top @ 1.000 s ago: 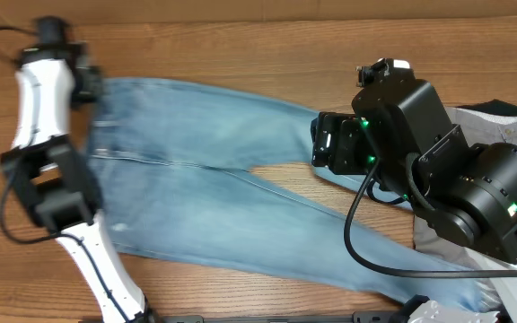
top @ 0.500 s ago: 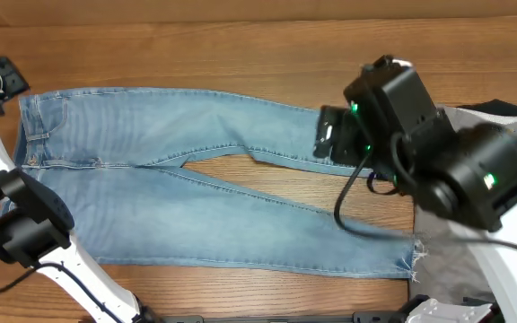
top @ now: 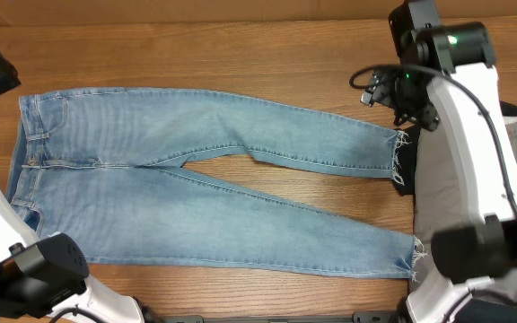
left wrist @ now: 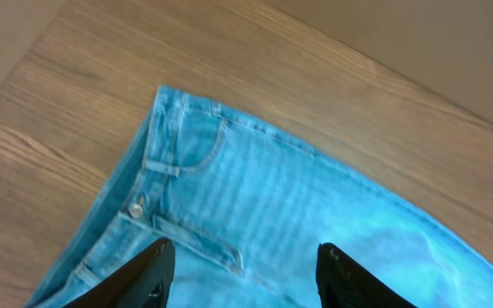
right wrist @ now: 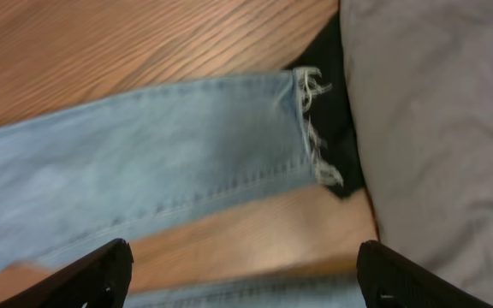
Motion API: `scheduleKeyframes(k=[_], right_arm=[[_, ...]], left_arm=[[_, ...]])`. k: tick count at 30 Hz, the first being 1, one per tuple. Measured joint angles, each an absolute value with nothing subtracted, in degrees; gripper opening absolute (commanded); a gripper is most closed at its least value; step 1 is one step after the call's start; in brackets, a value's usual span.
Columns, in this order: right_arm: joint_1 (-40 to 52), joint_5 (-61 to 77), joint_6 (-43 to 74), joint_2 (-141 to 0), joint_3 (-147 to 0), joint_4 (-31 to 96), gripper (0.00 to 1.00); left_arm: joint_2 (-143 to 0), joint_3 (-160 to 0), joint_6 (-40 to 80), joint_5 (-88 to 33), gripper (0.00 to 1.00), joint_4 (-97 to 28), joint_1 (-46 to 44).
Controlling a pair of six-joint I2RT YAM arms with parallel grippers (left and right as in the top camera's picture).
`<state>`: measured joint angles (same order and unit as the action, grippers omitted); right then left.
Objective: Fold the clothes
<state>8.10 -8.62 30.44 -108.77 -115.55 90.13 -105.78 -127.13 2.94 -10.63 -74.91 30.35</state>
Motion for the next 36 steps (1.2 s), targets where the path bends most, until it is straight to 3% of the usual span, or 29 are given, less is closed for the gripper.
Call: scheduleKeyframes(k=[12,23,28,31,32,35,36], right_arm=[[-5.30,-0.62,15.16,-132.60,-115.37,82.08,0.73],[-6.87,11.49,5.67,-135.92,-114.93,76.47,0.62],[-6.72,12.73,4.80,-135.92,-111.94,72.73,0.47],[-6.76,12.88,4.38,-135.70,-110.52,71.44,0.28],[-6.87,12.80,4.58,-135.70,-110.43,71.33,0.17],[-7.16,12.45,4.51,-135.70,-110.04,70.19,0.04],[-7.16,12.21,4.12,-135.70,-109.93,69.76,0.04]], left_arm=[[-100.62,-127.13,0.36,-16.12,0.56,-84.82,28.86],[-99.90,-127.13,-1.78,-16.29,0.58,-85.80,24.69],[-99.90,-127.13,-1.93,-15.55,0.61,-86.15,23.97],[-99.90,-127.13,-1.96,-15.18,0.62,-86.19,23.97],[-99.90,-127.13,-1.96,-15.16,0.62,-86.19,23.97],[-99.90,-127.13,-1.96,-14.87,0.62,-86.24,23.97],[-99.90,-127.13,-1.96,-14.79,0.62,-86.24,23.97]])
